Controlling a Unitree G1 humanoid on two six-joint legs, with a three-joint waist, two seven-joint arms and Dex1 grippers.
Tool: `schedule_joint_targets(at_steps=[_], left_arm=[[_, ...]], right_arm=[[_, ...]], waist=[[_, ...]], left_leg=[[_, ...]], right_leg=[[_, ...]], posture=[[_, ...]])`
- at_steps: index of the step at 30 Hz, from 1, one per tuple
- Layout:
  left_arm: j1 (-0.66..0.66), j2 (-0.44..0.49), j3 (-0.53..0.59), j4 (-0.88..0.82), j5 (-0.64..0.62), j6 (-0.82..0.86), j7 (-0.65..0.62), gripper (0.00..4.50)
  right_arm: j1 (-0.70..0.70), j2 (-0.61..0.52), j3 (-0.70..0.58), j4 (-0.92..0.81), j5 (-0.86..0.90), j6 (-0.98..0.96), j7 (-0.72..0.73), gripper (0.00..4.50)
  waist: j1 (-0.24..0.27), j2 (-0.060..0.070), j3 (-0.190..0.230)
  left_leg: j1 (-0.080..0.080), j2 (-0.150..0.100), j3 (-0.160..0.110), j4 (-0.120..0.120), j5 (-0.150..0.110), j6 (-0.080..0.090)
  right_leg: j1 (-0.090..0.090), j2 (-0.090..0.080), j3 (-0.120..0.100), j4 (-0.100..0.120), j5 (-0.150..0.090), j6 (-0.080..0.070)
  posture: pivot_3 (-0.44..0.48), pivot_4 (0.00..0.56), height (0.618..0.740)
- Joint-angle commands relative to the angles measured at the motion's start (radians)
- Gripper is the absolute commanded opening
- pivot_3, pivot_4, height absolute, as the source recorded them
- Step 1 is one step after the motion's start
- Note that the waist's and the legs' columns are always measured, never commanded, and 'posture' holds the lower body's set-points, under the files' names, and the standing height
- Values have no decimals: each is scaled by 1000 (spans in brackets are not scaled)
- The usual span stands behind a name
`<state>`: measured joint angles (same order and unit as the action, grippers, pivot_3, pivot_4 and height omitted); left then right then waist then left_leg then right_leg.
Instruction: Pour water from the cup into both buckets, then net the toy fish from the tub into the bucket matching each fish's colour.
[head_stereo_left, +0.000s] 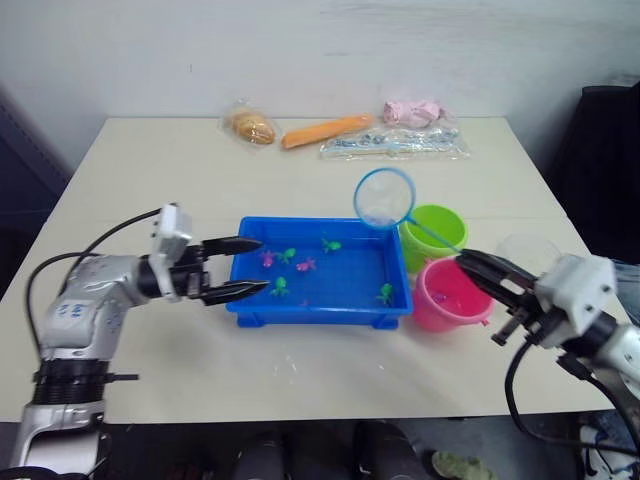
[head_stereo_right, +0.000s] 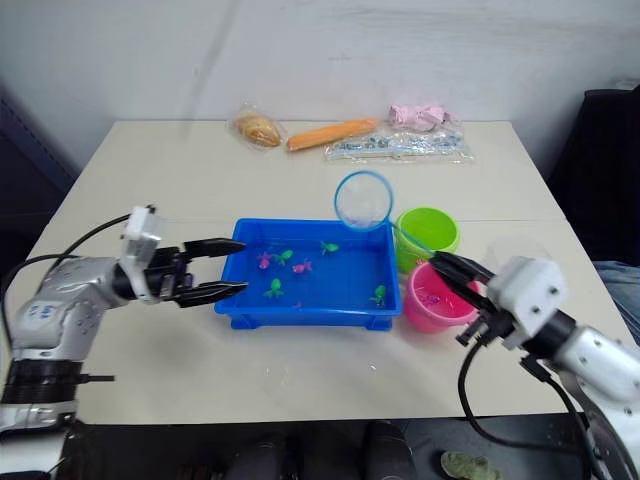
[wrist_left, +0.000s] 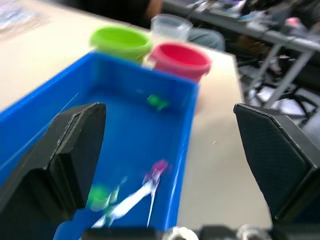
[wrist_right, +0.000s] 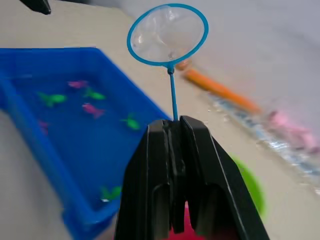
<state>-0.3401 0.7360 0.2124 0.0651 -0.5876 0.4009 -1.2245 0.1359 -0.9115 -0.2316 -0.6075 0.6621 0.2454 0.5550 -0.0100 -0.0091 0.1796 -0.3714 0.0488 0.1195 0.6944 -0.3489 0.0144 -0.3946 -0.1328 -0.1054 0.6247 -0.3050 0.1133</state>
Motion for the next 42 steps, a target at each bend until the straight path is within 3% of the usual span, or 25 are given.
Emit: schedule_joint_targets(at_steps=[1,5,14,18,28,32,42], left_arm=[[44,26,71,0,0,-53,0,4406],[112,26,152,-22,-26,-46,63,4406],[212,51,214,-93,-44,-11,90,4406],[222,48,207,-124,-43,-6,95,4406],[219,98,142,-184,-28,6,33,4406],[224,136,106,-193,-13,-9,-12,4406],[201,142,70,-186,-8,-12,-16,4406]], right_arm=[[-69,-4,31,0,50,88,43,0],[-182,-47,106,46,-69,238,-7,0],[-322,-116,225,134,-58,439,199,0],[-398,-106,283,179,-139,440,219,0],[-656,-107,520,328,-347,397,429,0],[-722,-85,594,351,-409,357,515,0],[-842,65,685,351,-477,434,559,0]], waist=[[12,0,0],[11,0,0],[7,0,0],[6,0,0],[3,0,0],[2,0,0],[2,0,0]], left_leg=[[-1,0,0,0,0,0],[-3,-2,0,0,-1,1],[-4,-1,2,-1,-2,1],[-3,-1,2,-2,-2,0],[-6,-1,5,-3,-2,-1],[-8,-1,8,-3,-2,-1],[-17,-1,7,0,-1,-2]], right_leg=[[0,0,0,0,0,0],[-1,-3,-1,-2,1,1],[-2,-2,-2,-4,1,1],[-3,-2,-2,-4,1,1],[-7,-1,-1,-3,1,1],[-12,-1,1,-2,1,1],[-19,1,0,3,1,1]], posture=[[0,150,740],[0,150,740],[0,150,740],[0,150,740],[0,150,740],[0,150,740],[0,150,740]])
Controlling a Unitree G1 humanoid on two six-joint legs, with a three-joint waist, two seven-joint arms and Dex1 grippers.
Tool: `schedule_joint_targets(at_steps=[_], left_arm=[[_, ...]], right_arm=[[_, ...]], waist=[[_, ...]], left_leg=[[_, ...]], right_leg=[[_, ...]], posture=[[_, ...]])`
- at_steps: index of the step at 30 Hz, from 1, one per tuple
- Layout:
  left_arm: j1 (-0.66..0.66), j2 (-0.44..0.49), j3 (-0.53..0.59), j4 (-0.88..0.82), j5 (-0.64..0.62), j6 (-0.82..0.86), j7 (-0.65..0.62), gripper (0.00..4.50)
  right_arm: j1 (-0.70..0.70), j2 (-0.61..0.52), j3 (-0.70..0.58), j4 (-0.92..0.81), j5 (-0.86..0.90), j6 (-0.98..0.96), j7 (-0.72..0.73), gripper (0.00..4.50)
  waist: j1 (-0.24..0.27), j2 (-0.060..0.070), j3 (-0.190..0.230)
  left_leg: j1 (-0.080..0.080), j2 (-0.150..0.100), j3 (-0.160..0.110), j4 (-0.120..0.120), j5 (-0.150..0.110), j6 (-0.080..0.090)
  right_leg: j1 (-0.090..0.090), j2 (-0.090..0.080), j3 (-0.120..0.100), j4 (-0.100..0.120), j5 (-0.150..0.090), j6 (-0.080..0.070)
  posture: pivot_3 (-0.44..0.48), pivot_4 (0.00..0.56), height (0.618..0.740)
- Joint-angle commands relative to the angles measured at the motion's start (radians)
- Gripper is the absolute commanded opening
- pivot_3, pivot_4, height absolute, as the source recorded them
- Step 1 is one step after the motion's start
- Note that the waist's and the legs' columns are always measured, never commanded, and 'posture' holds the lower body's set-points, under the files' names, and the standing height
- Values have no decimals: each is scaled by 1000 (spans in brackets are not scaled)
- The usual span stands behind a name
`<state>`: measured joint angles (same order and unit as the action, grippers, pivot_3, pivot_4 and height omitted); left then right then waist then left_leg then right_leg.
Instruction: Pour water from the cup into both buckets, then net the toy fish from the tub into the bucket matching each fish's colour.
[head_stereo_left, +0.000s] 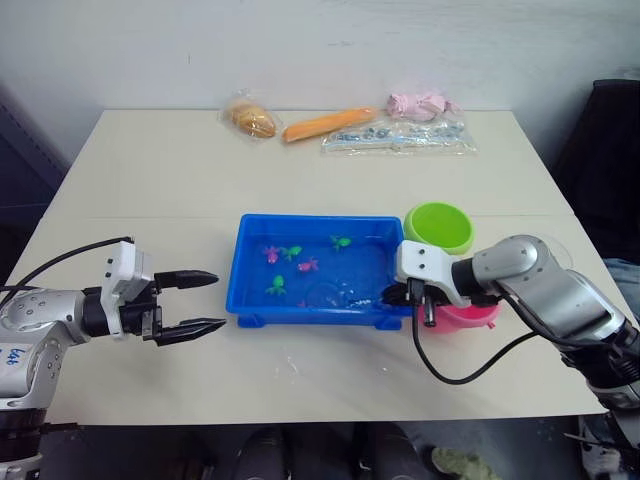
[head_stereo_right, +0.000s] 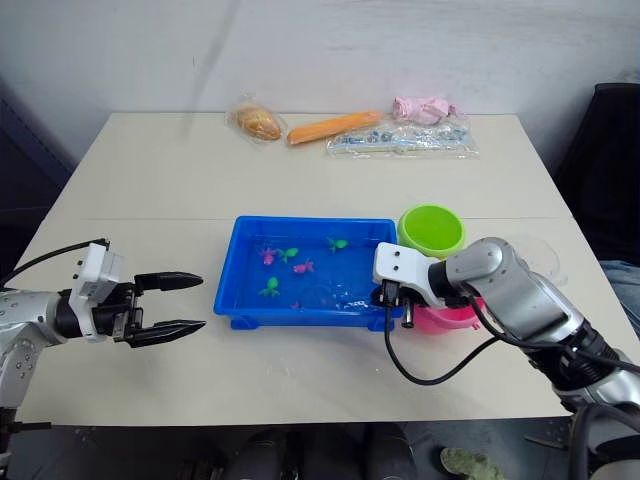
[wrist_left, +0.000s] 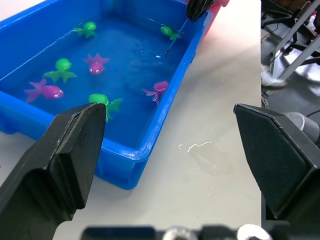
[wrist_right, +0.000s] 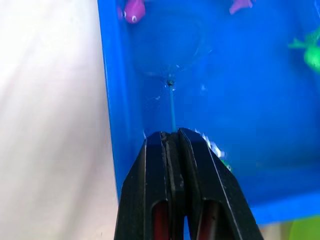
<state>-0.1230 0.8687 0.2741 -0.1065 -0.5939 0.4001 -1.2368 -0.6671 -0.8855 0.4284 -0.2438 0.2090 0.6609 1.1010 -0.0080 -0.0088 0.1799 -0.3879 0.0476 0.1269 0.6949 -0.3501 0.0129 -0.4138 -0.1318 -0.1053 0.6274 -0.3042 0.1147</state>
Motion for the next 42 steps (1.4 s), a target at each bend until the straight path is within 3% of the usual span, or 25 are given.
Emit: schedule_joint_targets(at_steps=[1,10,21,32,42], left_arm=[[-19,11,7,-10,-1,-12,-4,4406],[-33,13,11,6,3,-7,5,4406],[-23,17,21,33,11,-15,7,4406],[-54,3,0,54,15,-26,13,4406],[-149,-53,-59,78,17,-37,19,4406]], right_arm=[[-50,56,35,-4,-33,25,13,0],[-94,144,37,60,-48,27,44,0],[-100,84,-66,52,38,47,162,0],[-57,55,-160,63,71,33,170,0],[190,-62,-531,-94,244,153,80,0]], waist=[[0,0,0],[-8,0,0],[-19,0,0],[-19,0,0],[-1,0,0]], left_leg=[[0,0,0,0,0,0],[-1,-1,0,1,0,0],[-1,-1,0,1,0,0],[-1,-1,0,1,0,0],[-1,-2,-1,2,0,0]], right_leg=[[0,0,0,0,0,0],[0,1,-1,0,0,0],[0,1,-1,0,0,0],[0,1,-1,0,0,0],[1,1,-1,0,1,1]], posture=[[0,150,740],[0,150,740],[0,150,740],[0,150,740],[0,150,740]])
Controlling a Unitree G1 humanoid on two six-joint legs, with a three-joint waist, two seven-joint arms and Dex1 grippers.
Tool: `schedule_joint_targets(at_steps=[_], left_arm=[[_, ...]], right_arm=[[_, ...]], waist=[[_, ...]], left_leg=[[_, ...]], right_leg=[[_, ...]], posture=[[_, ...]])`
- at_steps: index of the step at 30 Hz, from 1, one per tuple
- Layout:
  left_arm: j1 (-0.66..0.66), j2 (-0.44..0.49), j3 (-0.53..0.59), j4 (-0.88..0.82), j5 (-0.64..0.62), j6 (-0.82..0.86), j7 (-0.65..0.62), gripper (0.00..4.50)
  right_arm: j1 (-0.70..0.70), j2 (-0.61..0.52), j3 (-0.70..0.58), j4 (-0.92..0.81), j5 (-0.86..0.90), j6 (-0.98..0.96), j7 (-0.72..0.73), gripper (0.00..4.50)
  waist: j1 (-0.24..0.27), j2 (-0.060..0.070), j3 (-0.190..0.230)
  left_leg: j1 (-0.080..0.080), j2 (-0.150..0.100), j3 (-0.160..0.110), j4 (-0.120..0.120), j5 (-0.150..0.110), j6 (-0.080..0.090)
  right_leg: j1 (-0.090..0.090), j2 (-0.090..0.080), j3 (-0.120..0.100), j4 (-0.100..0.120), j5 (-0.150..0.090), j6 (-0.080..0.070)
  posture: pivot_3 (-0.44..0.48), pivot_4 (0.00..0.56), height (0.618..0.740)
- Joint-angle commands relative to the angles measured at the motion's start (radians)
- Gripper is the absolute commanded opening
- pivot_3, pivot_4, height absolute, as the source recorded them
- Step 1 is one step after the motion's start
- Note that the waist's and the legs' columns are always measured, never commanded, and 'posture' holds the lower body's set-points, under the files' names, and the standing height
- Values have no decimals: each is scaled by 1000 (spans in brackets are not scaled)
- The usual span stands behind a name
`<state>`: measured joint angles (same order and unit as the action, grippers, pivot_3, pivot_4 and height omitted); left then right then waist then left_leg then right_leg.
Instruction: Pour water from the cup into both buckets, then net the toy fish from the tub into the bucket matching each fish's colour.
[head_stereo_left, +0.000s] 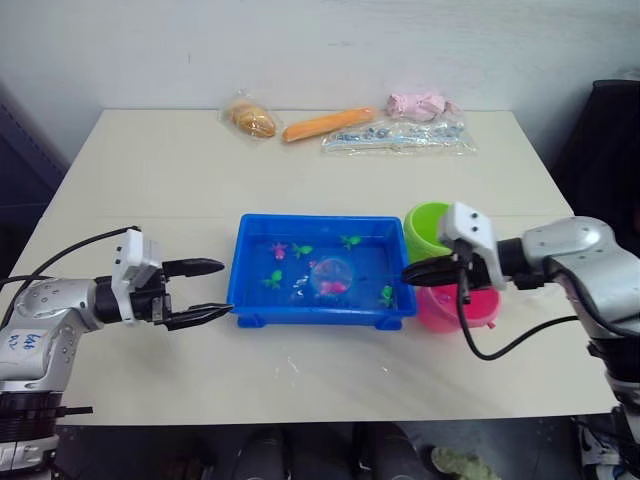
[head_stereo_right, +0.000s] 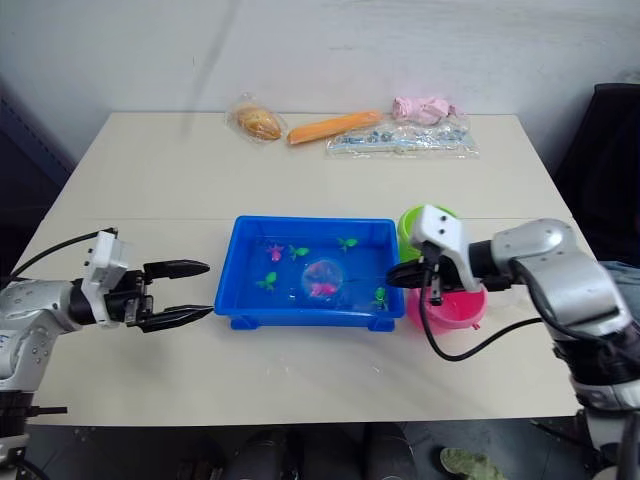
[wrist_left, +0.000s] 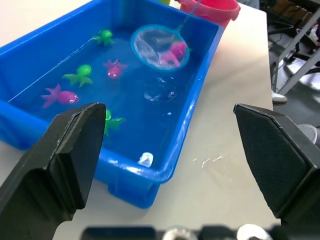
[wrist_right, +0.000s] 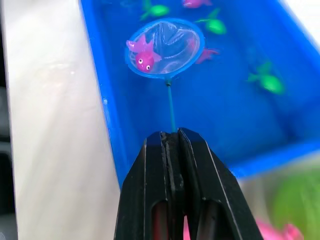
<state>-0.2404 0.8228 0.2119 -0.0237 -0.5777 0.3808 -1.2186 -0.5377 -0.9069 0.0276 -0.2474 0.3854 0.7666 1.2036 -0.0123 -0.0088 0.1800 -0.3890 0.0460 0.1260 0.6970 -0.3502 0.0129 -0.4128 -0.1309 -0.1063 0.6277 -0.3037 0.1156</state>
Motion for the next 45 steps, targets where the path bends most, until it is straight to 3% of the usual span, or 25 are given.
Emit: schedule_joint_targets(at_steps=[1,8,12,21,26,36,45], left_arm=[[-45,-12,-4,-2,-1,-17,-1,4406],[-153,-110,-96,-18,-37,21,-12,4406],[-167,-166,-154,-56,-43,47,-19,4406],[-251,-235,-214,5,-13,25,-34,4406],[-294,-264,-237,55,9,-2,-48,4406],[-292,-277,-238,73,29,-14,-54,4406],[-294,-284,-236,73,30,-21,-56,4406]], right_arm=[[105,-53,-182,-121,91,63,-25,0],[456,-79,-571,-274,131,94,-75,0],[580,-3,-764,-375,213,141,-135,0],[848,125,-994,-478,261,117,-213,0],[982,245,-1001,-459,183,-33,-268,0],[1089,444,-828,-365,-93,-579,-365,0],[1141,466,-741,-252,-347,-1001,-486,0]], waist=[[7,0,0],[33,0,0],[36,0,0],[37,0,0],[37,0,-1],[33,0,-1],[34,0,-1]], left_leg=[[0,0,0,0,0,0],[1,-2,-1,1,0,0],[1,-3,-1,2,0,1],[3,-2,-2,2,1,1],[3,-3,-2,2,1,1],[3,-3,-2,2,2,0],[4,-3,-2,2,2,-1]], right_leg=[[0,0,0,0,0,0],[3,1,0,-1,1,2],[3,1,2,-1,2,3],[5,3,3,0,2,3],[5,3,3,-1,2,3],[5,3,4,-1,2,3],[5,3,4,-1,2,3]], posture=[[0,150,740],[0,150,740],[0,150,740],[0,150,740],[0,150,740],[0,150,740],[0,150,740]])
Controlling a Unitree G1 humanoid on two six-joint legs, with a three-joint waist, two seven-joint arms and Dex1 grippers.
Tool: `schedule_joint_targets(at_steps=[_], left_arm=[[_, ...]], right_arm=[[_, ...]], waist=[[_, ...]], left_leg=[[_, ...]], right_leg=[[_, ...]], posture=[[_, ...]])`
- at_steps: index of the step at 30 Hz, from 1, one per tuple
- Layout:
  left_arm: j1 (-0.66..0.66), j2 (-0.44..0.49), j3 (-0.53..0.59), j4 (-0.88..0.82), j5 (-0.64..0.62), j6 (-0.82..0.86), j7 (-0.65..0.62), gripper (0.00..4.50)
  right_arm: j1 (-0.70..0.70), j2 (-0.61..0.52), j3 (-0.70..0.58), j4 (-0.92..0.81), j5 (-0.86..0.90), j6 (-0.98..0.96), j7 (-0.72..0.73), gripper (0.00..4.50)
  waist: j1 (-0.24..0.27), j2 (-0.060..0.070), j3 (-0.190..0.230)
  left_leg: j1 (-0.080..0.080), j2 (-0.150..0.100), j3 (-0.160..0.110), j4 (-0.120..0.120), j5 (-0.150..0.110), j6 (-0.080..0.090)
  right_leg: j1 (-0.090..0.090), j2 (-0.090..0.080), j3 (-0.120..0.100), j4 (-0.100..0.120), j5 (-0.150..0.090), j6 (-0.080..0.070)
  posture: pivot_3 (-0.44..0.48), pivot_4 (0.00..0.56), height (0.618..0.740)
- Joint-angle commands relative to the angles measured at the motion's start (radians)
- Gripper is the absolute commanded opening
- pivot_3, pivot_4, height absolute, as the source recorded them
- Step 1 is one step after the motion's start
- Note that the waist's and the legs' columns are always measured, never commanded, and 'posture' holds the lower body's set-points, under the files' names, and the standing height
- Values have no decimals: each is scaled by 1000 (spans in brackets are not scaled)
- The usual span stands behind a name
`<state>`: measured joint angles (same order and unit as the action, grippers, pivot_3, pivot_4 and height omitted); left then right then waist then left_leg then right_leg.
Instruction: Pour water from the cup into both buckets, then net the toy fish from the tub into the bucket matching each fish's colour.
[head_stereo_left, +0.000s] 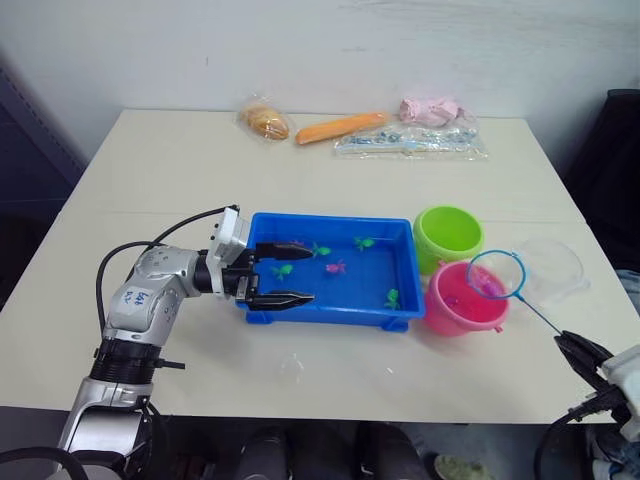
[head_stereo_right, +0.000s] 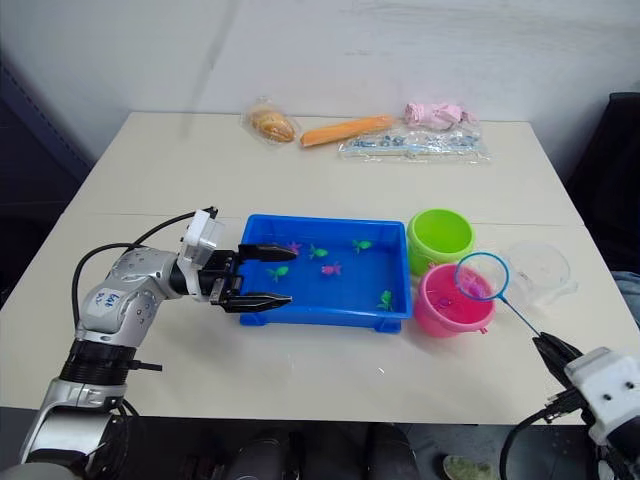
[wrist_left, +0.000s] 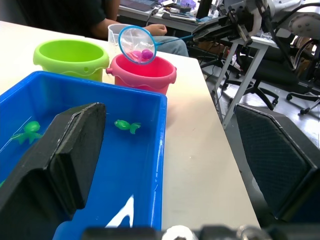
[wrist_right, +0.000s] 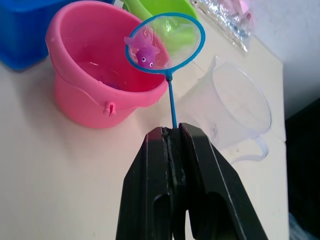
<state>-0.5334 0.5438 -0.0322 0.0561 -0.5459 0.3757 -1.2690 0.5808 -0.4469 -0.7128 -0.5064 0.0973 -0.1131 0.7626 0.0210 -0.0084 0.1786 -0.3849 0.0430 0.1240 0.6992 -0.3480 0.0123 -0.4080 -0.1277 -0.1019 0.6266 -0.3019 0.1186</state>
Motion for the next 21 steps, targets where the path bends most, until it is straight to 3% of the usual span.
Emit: schedule_joint_targets(at_steps=[1,7,10,21], left_arm=[[-1,-6,8,-7,-3,-16,-5,4406],[-5,-10,6,-11,-3,-13,-1,4406],[-7,-13,7,-10,-1,-14,0,4406],[-7,-16,13,-2,3,-23,6,4406]], right_arm=[[28,6,9,13,-79,-152,-55,0],[28,16,-4,33,-247,-331,-199,0],[37,-15,-19,56,-456,-459,-296,0],[30,-62,-55,124,-768,-602,-586,0]], waist=[[0,0,0],[-1,0,0],[-1,0,0],[-7,0,0]], left_leg=[[0,0,0,0,0,0],[0,0,0,0,0,0],[0,0,0,0,0,-1],[1,1,0,0,1,-2]], right_leg=[[0,0,0,0,0,0],[0,0,0,0,0,0],[0,0,0,0,0,0],[0,0,1,0,0,-1]], posture=[[0,150,740],[0,150,740],[0,150,740],[0,150,740]])
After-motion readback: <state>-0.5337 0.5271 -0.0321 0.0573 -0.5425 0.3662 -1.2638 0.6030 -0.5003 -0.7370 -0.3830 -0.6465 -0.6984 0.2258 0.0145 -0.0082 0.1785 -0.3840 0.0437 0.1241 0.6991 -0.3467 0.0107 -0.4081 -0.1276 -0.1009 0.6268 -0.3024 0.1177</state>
